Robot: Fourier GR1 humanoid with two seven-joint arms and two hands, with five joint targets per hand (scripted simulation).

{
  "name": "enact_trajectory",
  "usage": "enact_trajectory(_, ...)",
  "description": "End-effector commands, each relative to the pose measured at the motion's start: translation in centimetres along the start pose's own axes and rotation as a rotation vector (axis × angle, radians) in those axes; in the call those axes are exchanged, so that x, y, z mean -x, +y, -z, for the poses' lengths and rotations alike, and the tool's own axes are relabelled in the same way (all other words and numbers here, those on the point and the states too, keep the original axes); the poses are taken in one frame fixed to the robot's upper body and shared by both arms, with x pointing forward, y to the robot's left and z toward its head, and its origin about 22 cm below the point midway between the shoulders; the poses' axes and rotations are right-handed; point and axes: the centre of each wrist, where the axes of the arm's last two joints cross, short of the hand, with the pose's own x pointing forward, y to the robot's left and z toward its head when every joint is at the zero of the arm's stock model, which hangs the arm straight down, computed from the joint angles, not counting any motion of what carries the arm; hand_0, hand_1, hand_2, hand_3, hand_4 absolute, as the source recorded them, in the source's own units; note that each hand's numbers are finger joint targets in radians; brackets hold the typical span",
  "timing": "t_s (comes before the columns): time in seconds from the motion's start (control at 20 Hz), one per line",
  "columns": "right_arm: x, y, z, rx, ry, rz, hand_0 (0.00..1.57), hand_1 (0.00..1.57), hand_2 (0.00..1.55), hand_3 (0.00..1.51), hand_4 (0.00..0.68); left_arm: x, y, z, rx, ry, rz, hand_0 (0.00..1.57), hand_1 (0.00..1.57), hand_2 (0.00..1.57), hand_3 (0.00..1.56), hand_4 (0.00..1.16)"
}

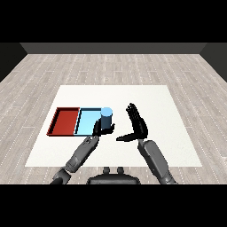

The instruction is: Pick the blue can and put it in the blue box

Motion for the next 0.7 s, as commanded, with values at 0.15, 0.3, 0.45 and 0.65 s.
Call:
enact_trajectory(0.15,-4.1,-6.0,-2.7,0.124,-0.107,-0.028,0.00,0.00,0.00,0.00,0.000,0.3,5.6,1.3,-0.044,0.033,0.053,1.57,1.57,1.57,1.49,1.14)
enact_trajectory(0.3,-2.3,-6.7,-4.2,0.191,-0.100,-0.041,0.00,0.00,0.00,0.00,0.000,0.0,5.9,2.2,-0.077,0.066,0.110,1.57,1.57,1.57,1.50,1.13)
enact_trajectory(0.45,-1.3,-7.9,-4.8,0.198,-0.082,-0.049,0.00,0.00,0.00,0.00,0.000,1.2,10.4,2.7,-0.173,0.128,0.162,1.57,1.57,1.57,1.49,1.13)
enact_trajectory(0.65,-2.9,-7.0,-4.9,0.230,-0.066,-0.065,0.00,0.00,0.00,0.00,0.000,1.4,15.2,3.5,-0.264,0.269,0.198,1.57,1.57,1.57,1.50,1.09)
